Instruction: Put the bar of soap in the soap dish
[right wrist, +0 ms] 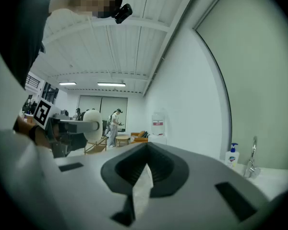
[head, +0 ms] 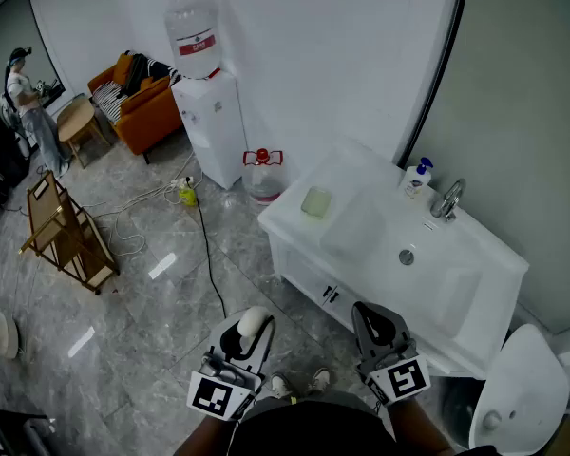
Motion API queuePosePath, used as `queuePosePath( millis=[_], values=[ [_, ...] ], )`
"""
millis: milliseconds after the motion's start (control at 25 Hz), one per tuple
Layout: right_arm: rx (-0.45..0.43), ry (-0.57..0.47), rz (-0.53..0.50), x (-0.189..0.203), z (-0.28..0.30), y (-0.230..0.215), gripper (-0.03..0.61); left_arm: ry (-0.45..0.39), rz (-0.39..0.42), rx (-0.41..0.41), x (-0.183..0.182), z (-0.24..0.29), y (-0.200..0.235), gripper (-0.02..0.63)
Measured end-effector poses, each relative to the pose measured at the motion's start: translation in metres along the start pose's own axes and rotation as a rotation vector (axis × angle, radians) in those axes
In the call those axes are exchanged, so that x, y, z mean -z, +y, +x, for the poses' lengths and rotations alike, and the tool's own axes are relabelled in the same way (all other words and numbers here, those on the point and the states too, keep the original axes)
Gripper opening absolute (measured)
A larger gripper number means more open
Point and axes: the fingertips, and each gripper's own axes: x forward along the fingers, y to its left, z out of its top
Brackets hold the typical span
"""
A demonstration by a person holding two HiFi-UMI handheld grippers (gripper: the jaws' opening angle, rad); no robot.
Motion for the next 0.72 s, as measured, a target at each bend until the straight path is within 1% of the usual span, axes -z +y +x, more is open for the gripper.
queuePosePath(
  millis=[80, 120, 240, 280, 320, 400, 480, 640, 720],
  values=[
    [0.003, -0.016, -0.012, 0.001, -0.004, -0.003, 0.012, 0.002, 0.001, -0.001, 0.0, -0.001, -0.004, 0.118],
    [-0.008, -0.027, 0.005, 0.001, -0.006, -0.003, 0.012, 0.004, -0.001, -0.004, 0.0, -0.002, -0.006, 0.118],
    [-0.105, -0.072, 0.138, -0.002, -0.013, 0.003, 0.012, 0.008, 0.003, -0.022, -0.001, -0.005, -0.013, 0.118],
    [-0.127, -0.083, 0.157, -0.001, -0.016, 0.003, 0.012, 0.009, 0.008, -0.028, -0.001, -0.005, -0.015, 0.118],
    [-0.138, -0.085, 0.155, 0.0, -0.019, 0.003, 0.012, 0.012, 0.014, -0.033, -0.001, -0.005, -0.018, 0.118],
    [-0.144, -0.081, 0.131, 0.003, -0.027, 0.002, 0.012, 0.013, 0.026, -0.043, -0.002, -0.004, -0.023, 0.118],
    [-0.157, -0.081, 0.133, 0.007, -0.036, 0.0, 0.012, 0.011, 0.037, -0.056, -0.003, -0.004, -0.029, 0.118],
    [-0.164, -0.072, 0.164, 0.021, -0.048, -0.01, 0.012, 0.017, 0.057, -0.071, -0.001, 0.003, -0.039, 0.118],
    [-0.162, -0.07, 0.209, 0.027, -0.054, -0.016, 0.012, 0.028, 0.056, -0.066, 0.001, 0.005, -0.046, 0.118]
  ],
)
